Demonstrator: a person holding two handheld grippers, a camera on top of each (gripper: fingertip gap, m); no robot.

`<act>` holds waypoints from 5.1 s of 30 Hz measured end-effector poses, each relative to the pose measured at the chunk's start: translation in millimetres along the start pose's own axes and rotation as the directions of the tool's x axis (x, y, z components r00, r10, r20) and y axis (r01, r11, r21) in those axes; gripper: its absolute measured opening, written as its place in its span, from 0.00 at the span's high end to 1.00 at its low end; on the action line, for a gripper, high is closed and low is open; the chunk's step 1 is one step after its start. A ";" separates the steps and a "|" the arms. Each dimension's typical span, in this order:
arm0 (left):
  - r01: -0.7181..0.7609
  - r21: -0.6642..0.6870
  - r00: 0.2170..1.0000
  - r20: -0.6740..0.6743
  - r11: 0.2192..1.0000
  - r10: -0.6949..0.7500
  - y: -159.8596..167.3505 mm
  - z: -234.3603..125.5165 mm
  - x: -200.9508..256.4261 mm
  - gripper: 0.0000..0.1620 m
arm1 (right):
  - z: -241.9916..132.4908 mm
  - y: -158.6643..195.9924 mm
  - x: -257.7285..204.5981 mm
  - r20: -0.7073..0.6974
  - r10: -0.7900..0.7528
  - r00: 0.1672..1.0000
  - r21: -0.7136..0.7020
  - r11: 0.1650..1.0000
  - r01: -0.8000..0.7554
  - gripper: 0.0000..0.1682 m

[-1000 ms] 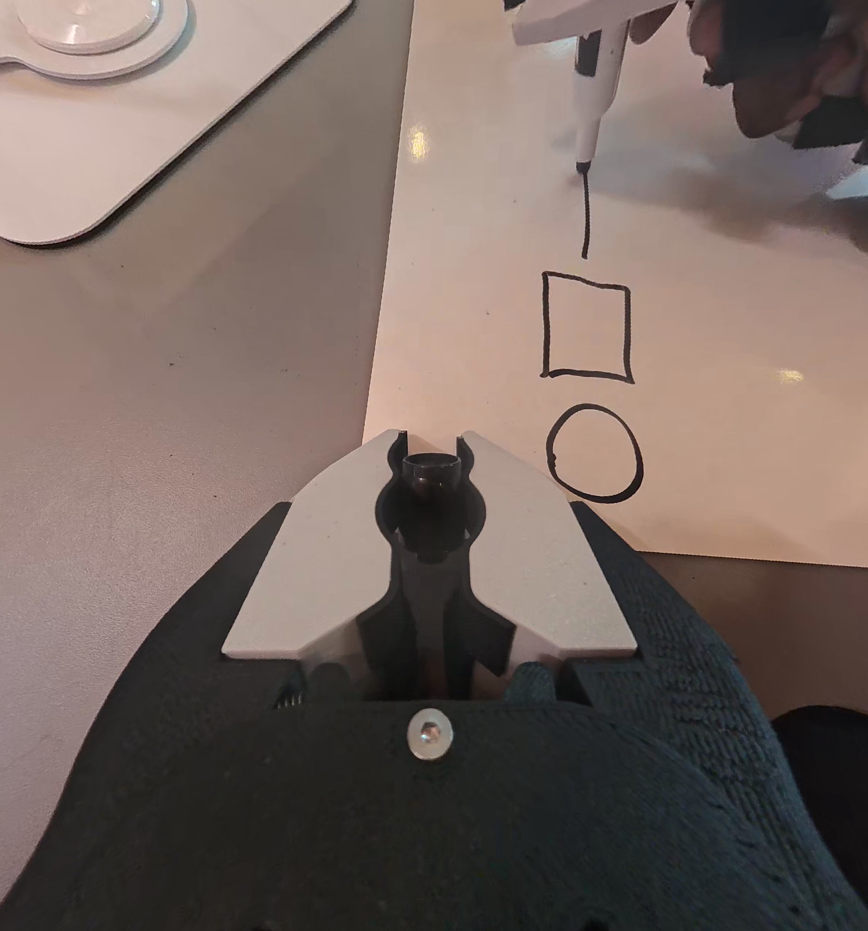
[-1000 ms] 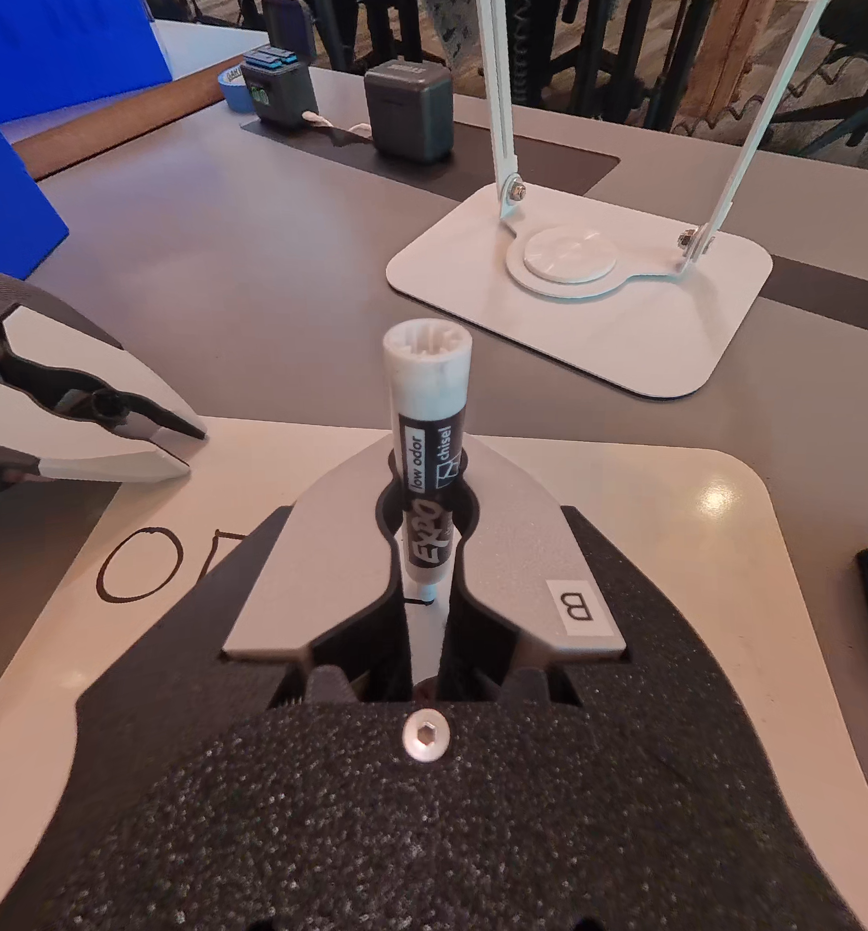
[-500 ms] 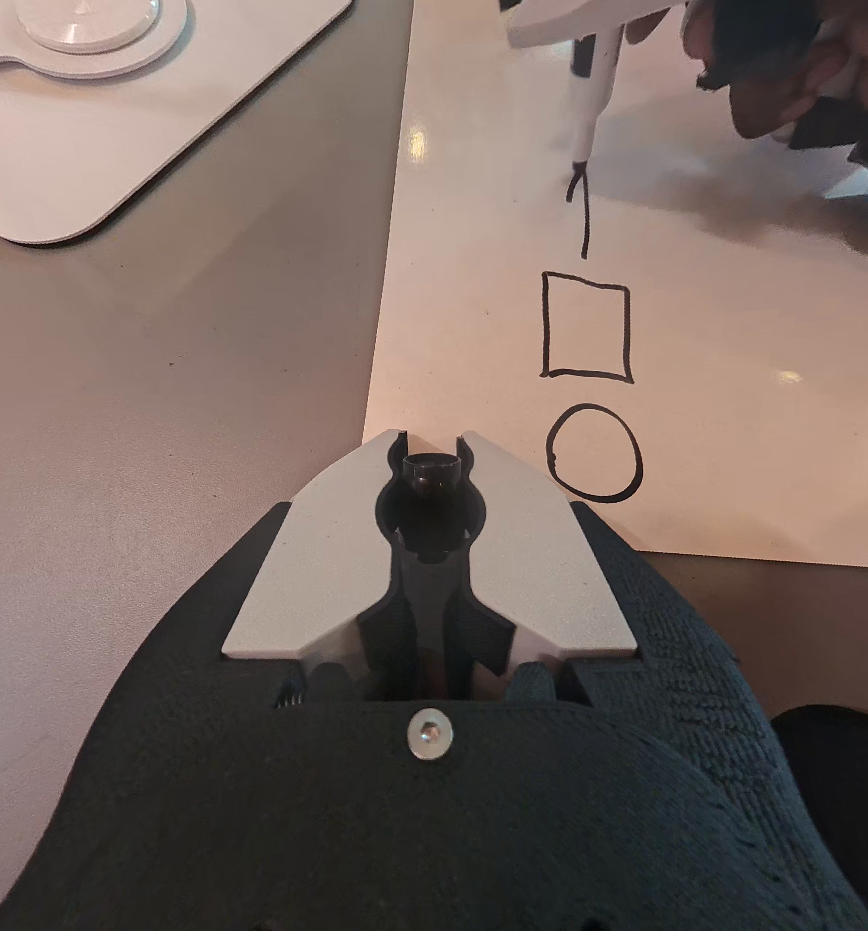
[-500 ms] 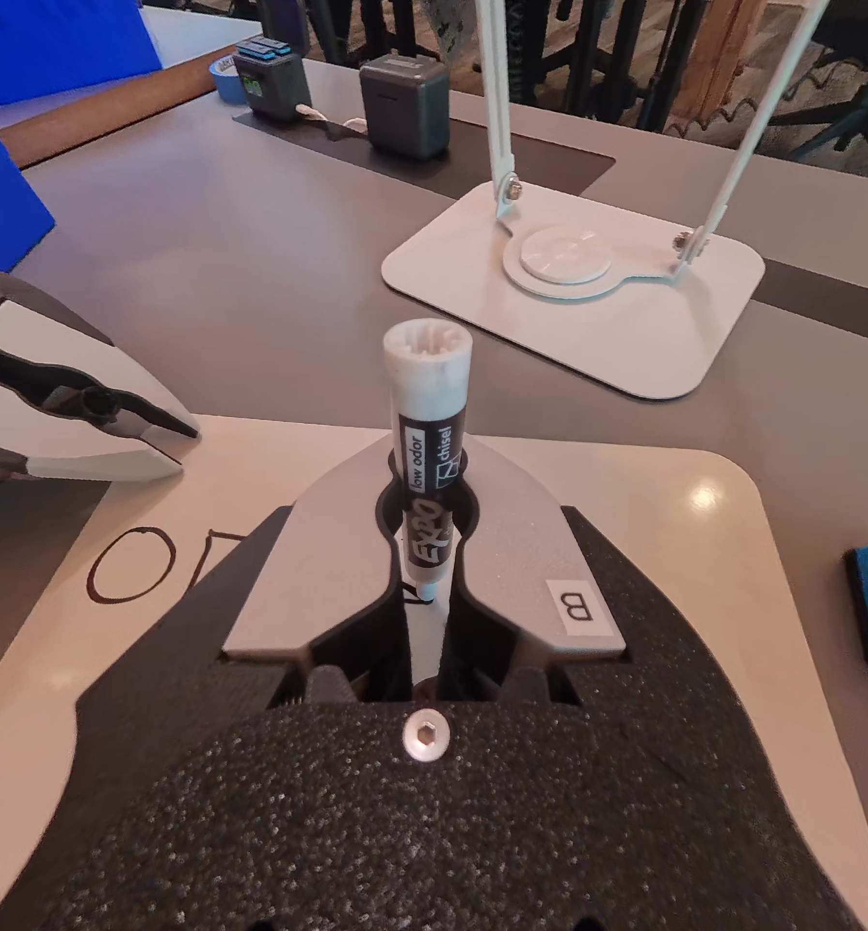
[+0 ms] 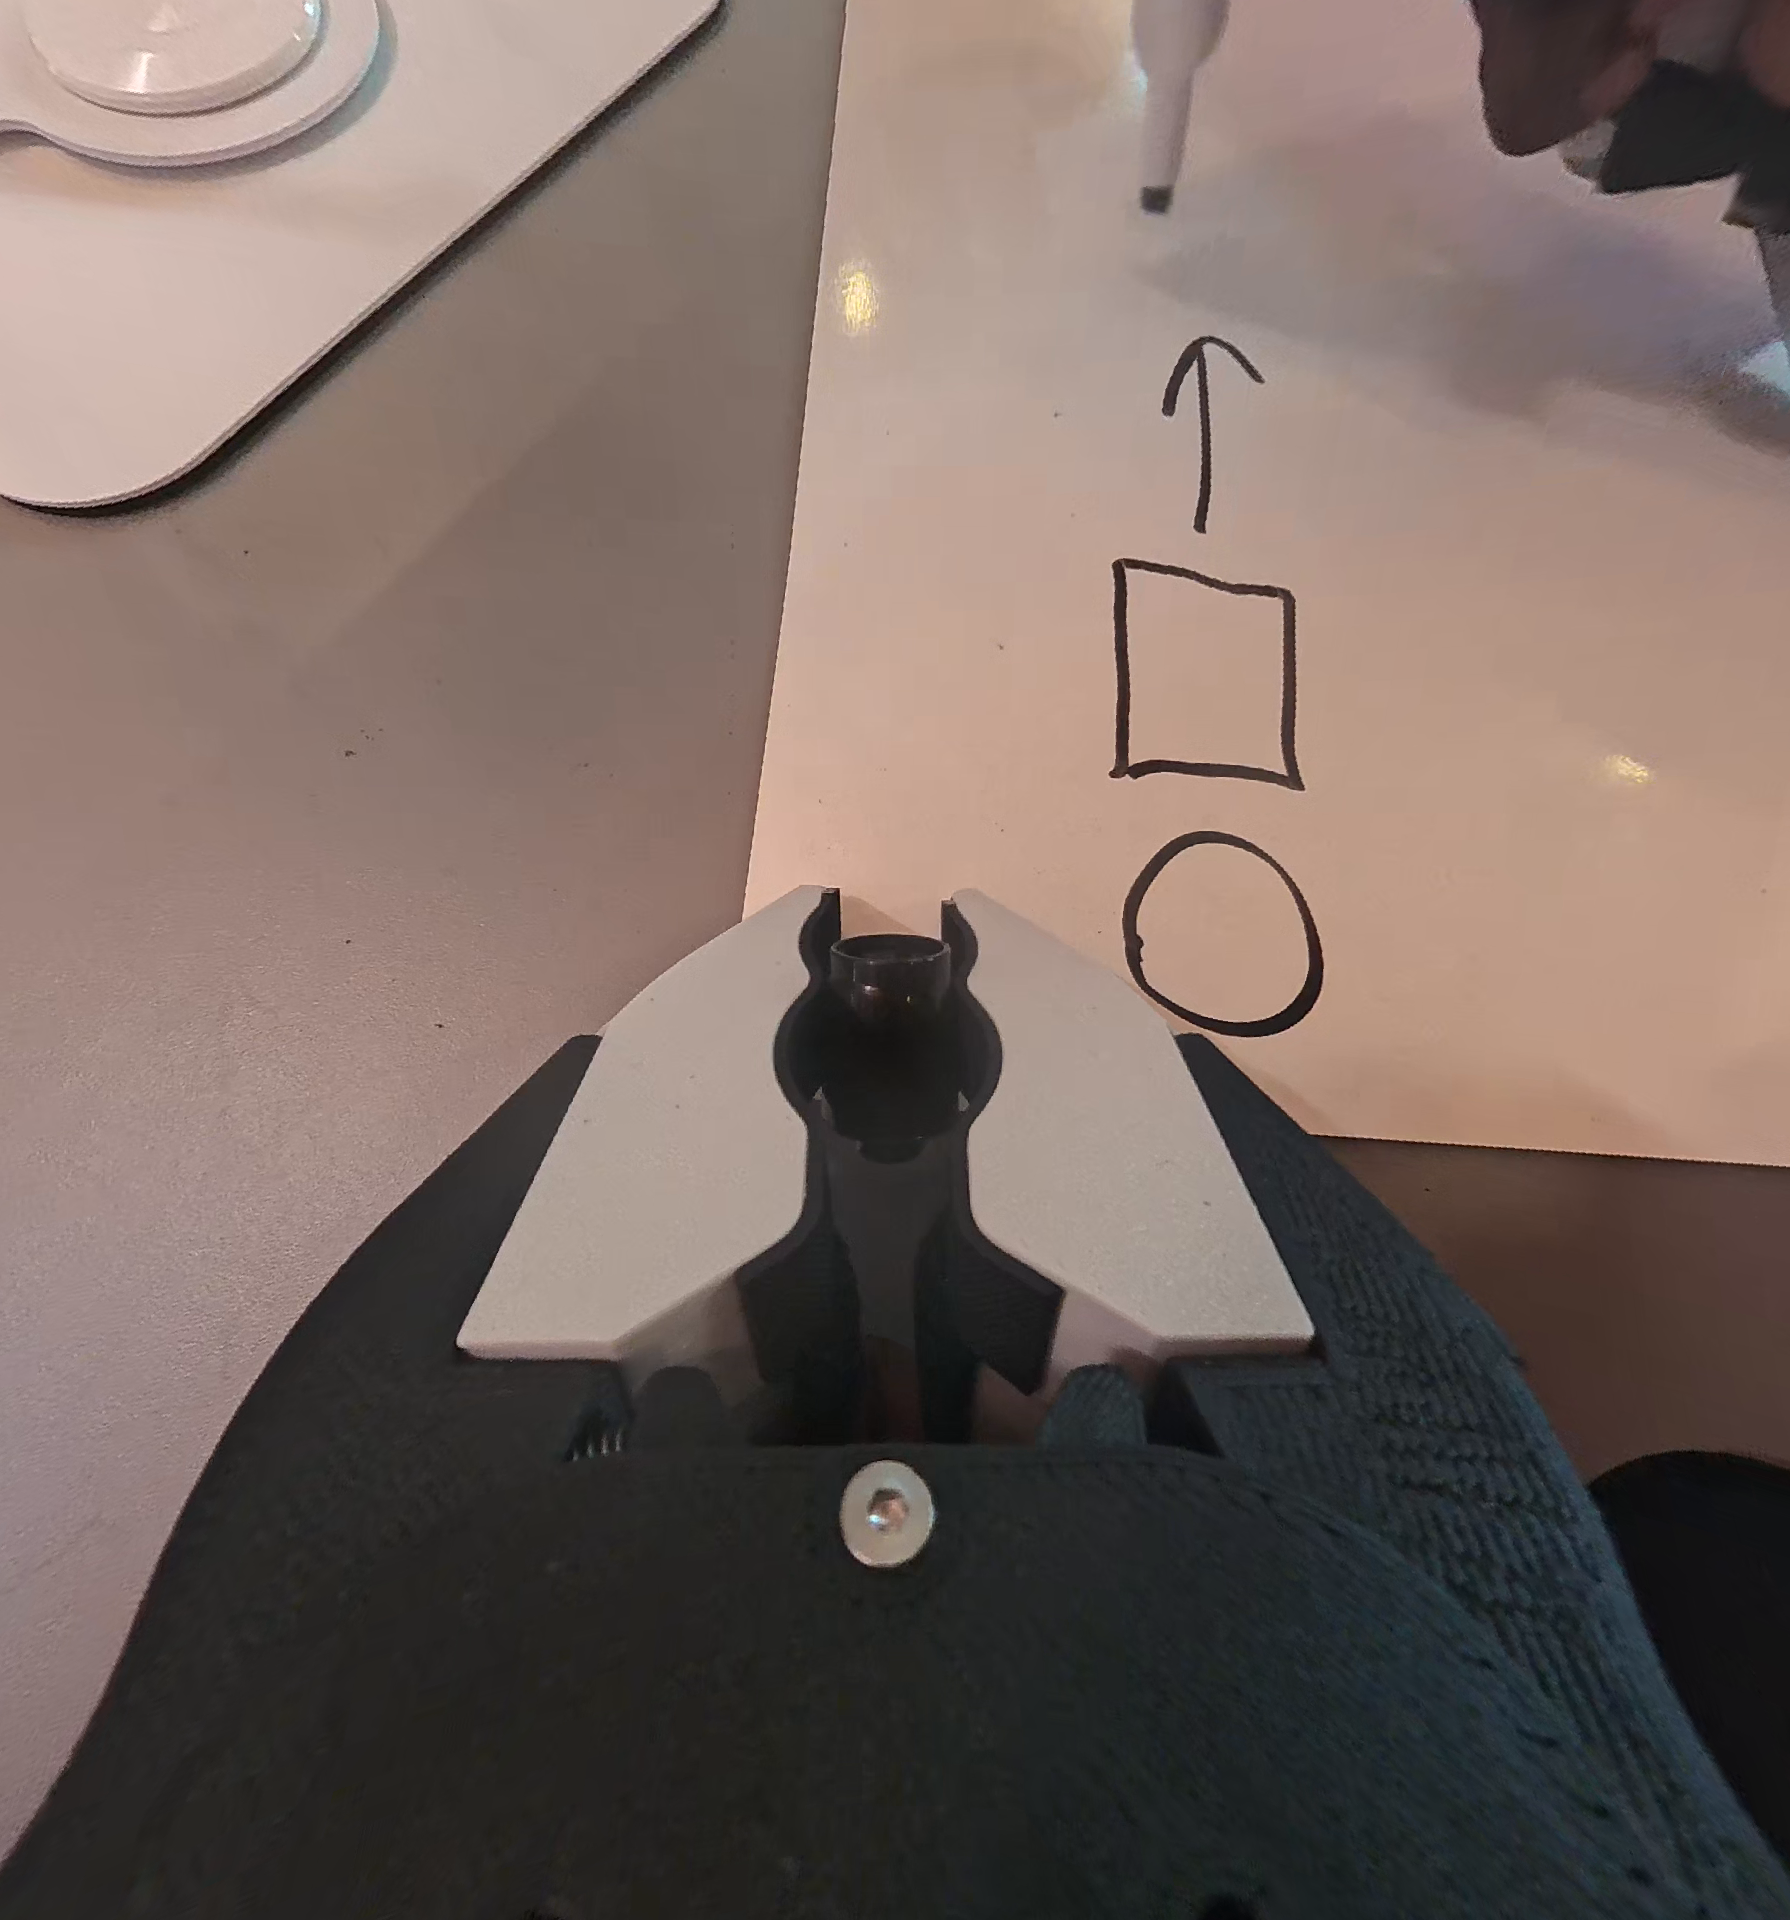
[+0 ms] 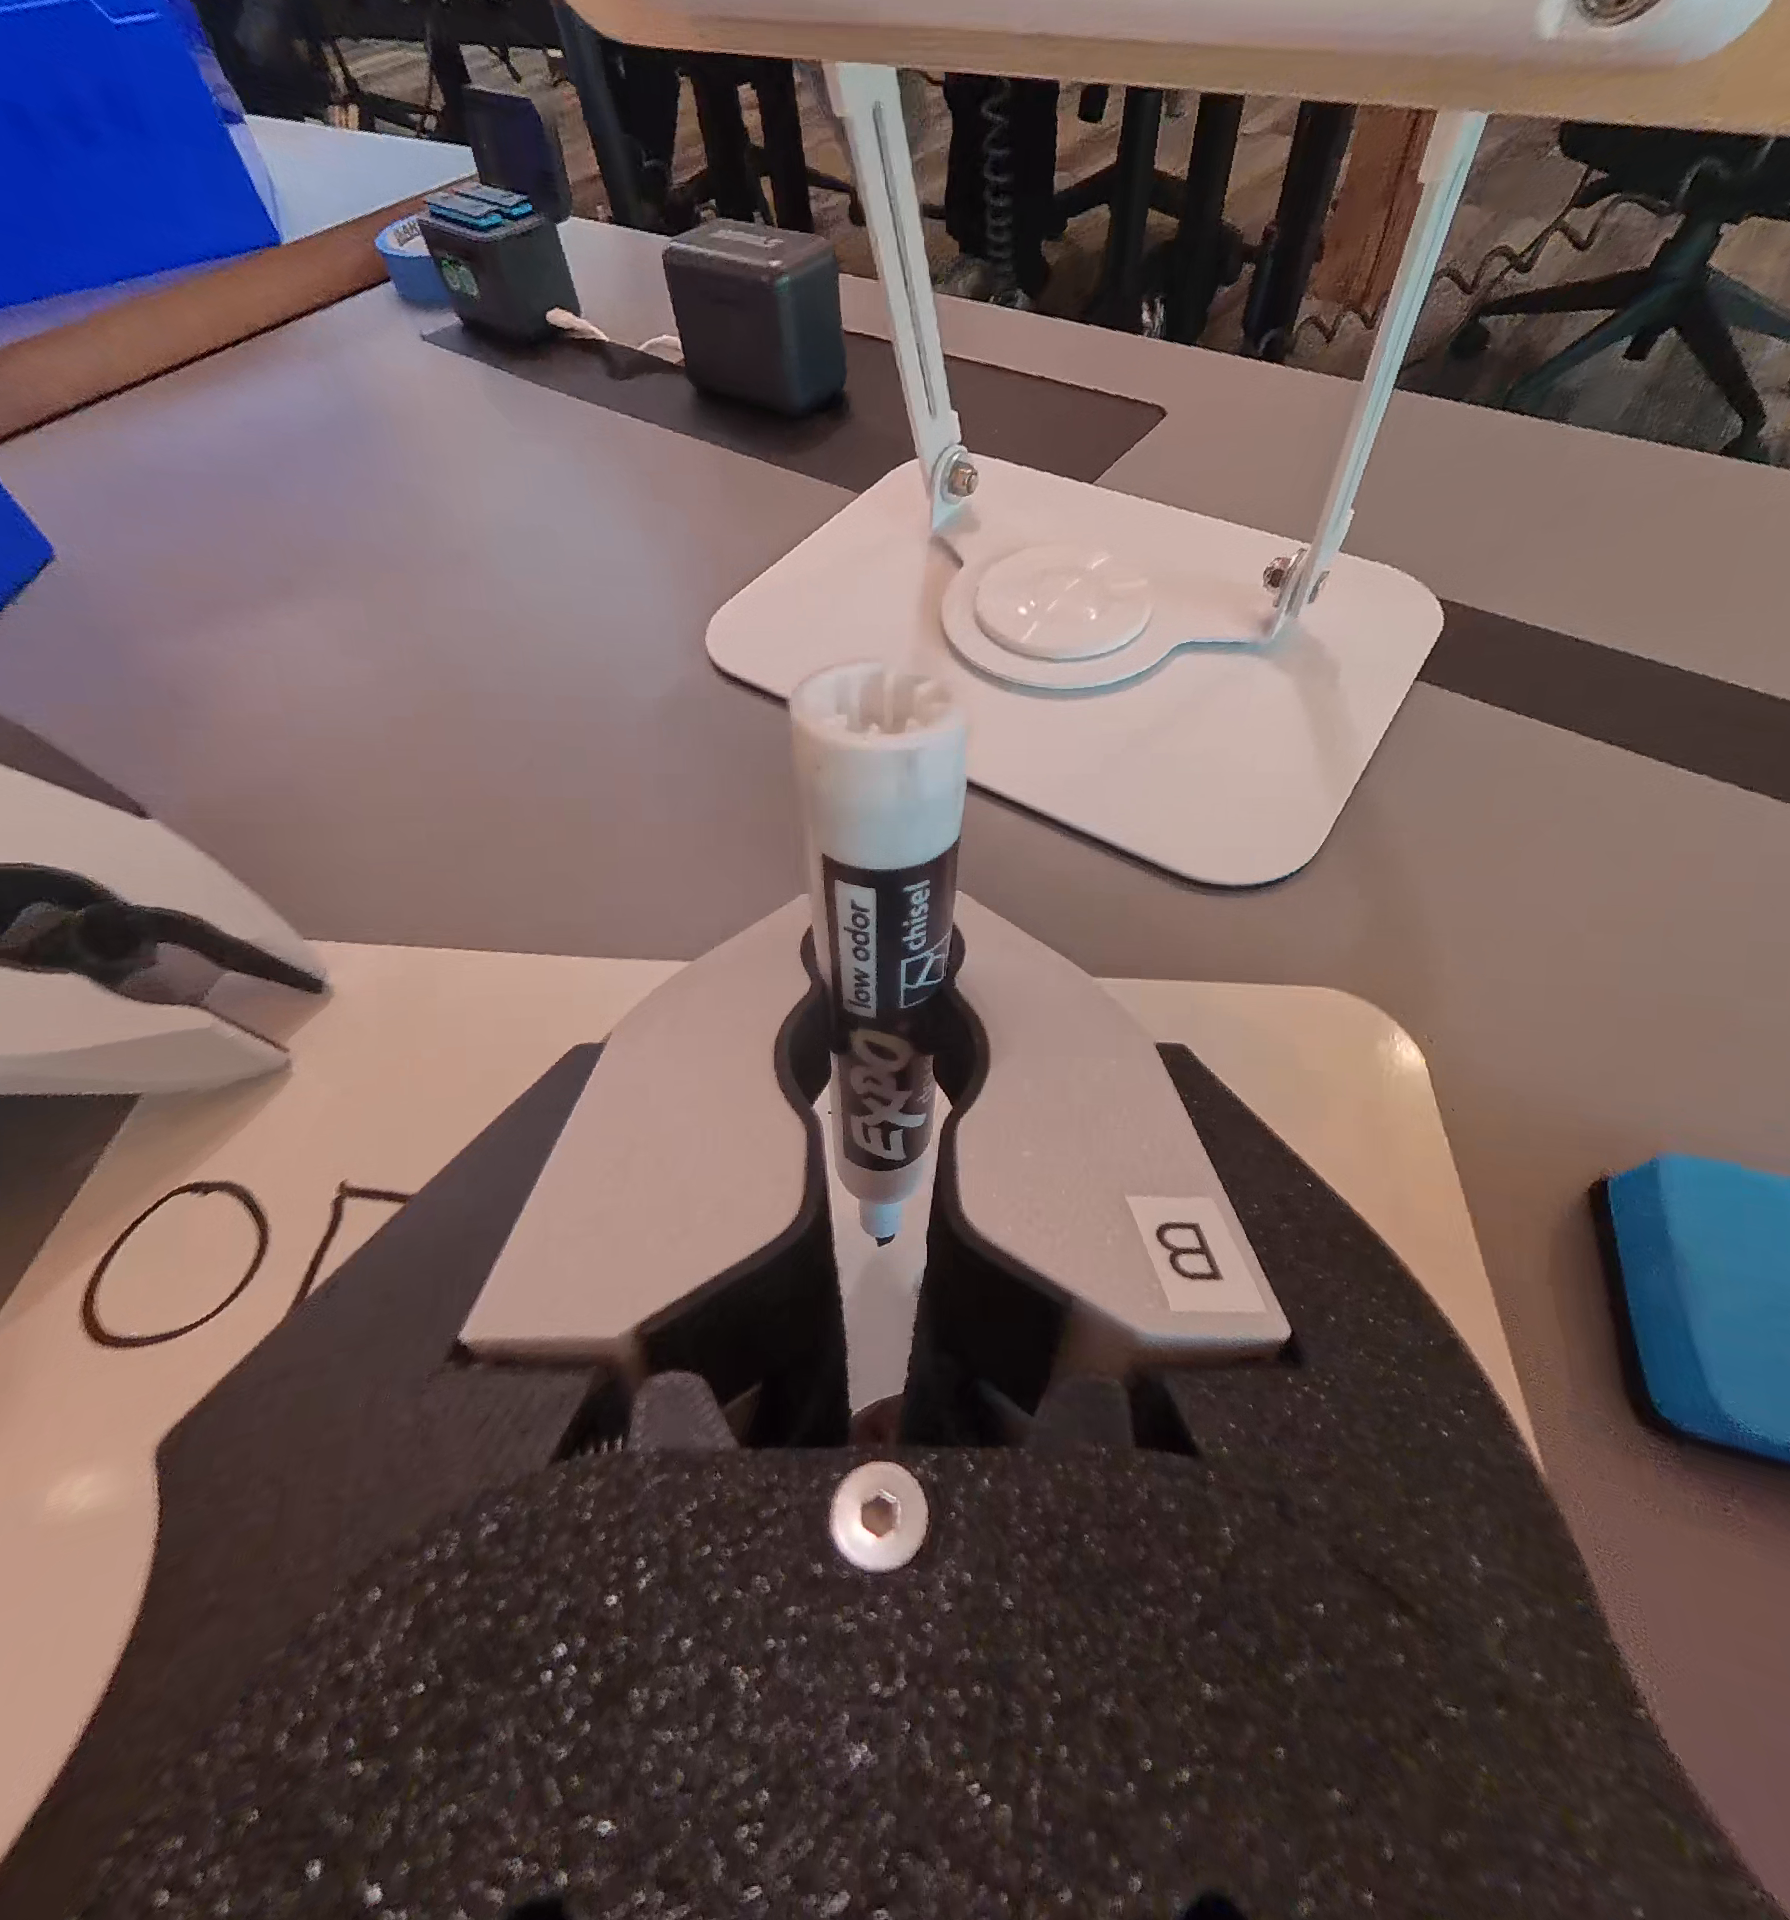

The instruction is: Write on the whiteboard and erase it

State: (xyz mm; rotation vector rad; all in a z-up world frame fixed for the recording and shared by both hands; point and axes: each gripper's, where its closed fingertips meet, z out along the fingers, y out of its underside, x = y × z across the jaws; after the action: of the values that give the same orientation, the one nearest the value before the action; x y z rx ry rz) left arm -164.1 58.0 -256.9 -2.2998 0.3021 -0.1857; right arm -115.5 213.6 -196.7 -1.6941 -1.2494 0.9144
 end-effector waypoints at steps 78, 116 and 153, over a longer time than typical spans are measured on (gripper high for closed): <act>-0.019 0.410 0.942 -0.299 0.912 0.155 -66.1 -26.8 79.0 0.89 | -92.9 -83.2 -116.4 0.604 0.166 0.780 0.367 0.810 -0.457 0.90; -0.297 0.328 0.947 -0.016 0.897 0.320 -58.1 -22.1 66.4 0.89 | -74.5 -42.2 -160.8 0.562 -0.020 0.827 0.245 0.959 -0.144 0.55; -0.005 0.783 0.980 0.127 0.622 -0.153 -110.6 -85.3 -4.3 0.10 | -299.7 43.6 196.9 -0.684 0.148 0.714 0.076 0.988 -0.132 0.88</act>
State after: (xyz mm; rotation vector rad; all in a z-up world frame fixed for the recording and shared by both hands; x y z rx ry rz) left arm -170.1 72.2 -118.0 -1.4247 0.0035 -0.1116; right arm 217.3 338.9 -133.1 -1.8769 -0.5992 0.2931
